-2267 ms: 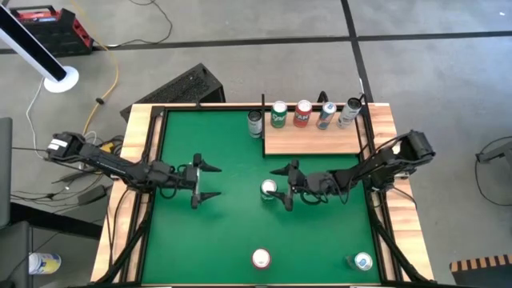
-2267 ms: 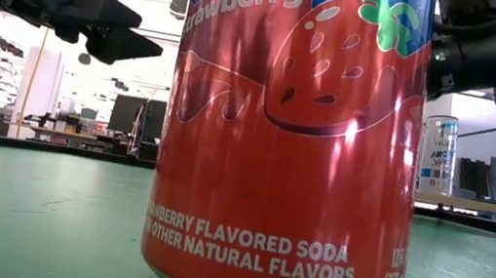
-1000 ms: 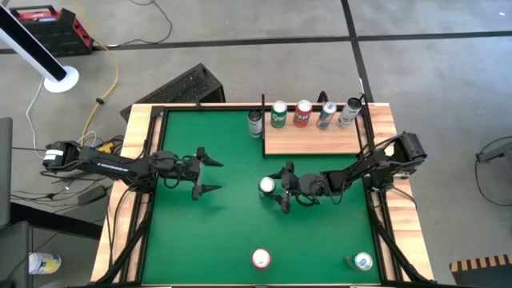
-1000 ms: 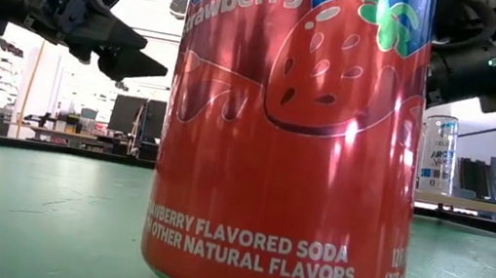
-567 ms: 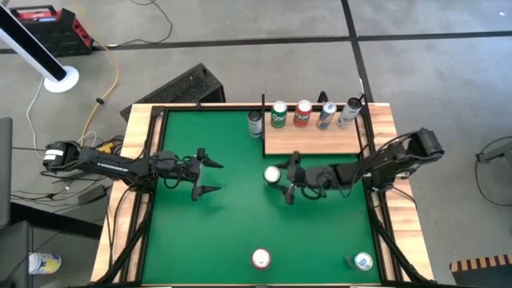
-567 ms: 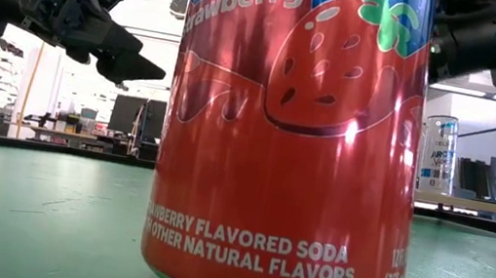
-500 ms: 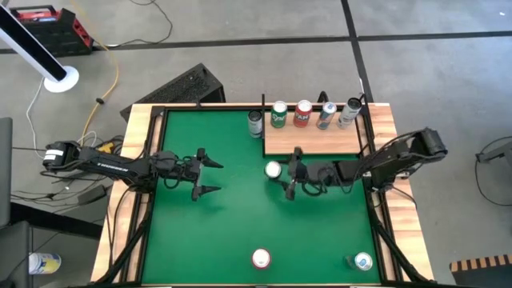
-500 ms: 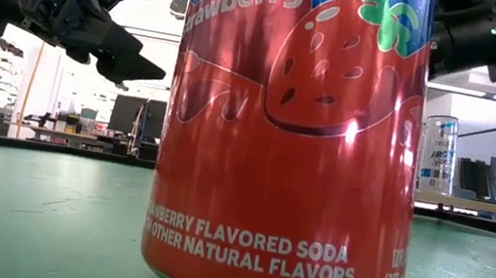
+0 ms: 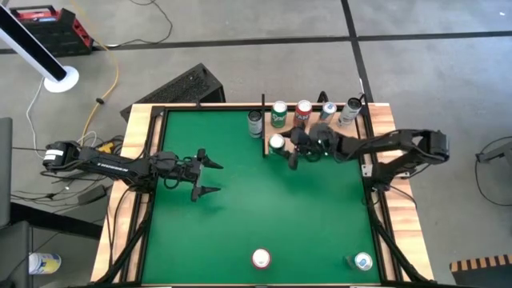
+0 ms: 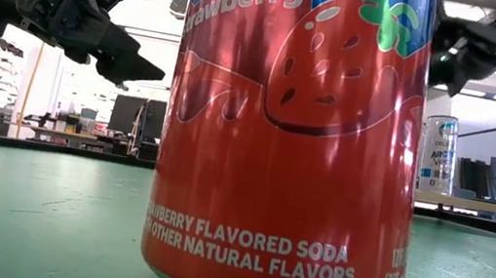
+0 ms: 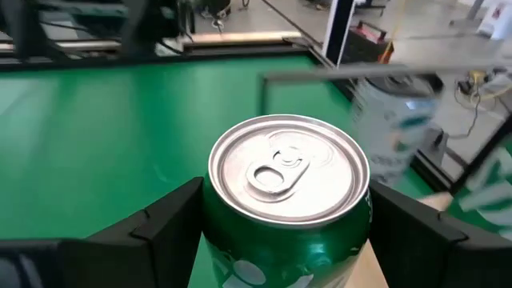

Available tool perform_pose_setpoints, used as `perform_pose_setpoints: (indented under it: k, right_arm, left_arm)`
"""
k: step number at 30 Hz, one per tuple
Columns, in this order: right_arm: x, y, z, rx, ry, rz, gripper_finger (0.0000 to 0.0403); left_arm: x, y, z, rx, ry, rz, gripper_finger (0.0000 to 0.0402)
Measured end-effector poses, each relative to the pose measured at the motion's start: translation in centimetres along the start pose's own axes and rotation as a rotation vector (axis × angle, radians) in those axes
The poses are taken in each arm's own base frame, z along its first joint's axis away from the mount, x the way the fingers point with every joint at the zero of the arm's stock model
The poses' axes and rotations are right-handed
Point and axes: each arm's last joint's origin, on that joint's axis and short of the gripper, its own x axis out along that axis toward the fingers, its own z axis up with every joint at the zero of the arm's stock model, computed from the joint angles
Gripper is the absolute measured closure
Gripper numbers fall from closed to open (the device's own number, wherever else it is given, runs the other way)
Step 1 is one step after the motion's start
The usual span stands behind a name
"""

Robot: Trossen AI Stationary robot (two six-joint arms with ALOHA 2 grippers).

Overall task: Place canned beverage on shelf
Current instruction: Put the green soda can on the shelf aligned with the other green soda can

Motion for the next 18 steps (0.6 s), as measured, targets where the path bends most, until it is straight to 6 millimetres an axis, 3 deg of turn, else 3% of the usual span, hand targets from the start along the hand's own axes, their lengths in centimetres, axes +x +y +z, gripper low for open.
perform_pose_setpoints:
  k: [5,18]
  right_arm:
    - [0.3,-1.8,-0.5,0.011,0.005,0.011,0.0083]
    - [0.2,-3.8,-0.8,0.000,0.007,-0.049,0.0075]
  left_arm:
    - [0.0,0.0,0.0,-0.004,0.000,0.000,0.0024]
    - [0.0,0.0,0.1,-0.007,-0.015,0.001,0.0024]
